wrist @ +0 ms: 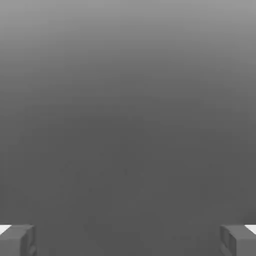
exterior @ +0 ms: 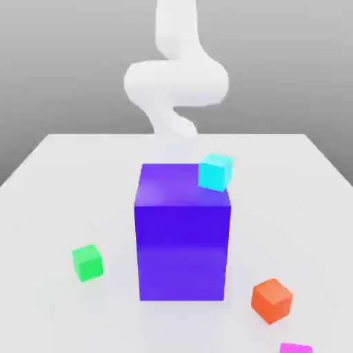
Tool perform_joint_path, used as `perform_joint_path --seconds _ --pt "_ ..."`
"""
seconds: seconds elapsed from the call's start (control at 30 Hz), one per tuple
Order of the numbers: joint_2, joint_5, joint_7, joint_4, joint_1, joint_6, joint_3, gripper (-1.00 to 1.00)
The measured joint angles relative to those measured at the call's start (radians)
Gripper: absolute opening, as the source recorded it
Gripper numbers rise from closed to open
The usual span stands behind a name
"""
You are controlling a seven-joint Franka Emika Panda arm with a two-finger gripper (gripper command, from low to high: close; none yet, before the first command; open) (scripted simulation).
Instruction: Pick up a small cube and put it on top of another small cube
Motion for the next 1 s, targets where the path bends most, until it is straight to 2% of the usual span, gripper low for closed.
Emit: perform_joint_path --seconds 0.3,0.67,0.83,1.0 --pt "0.332 -0.121 0.201 0.04 -0.074 0.059 0.153 0.0" --pt "0.731 -0.275 0.448 0.088 -0.055 0.129 0.237 0.0" --pt "0.901 -0.296 0.528 0.107 -0.024 0.17 0.242 0.0" --pt "1.058 -0.276 0.58 0.123 0.007 0.22 0.256 0.0"
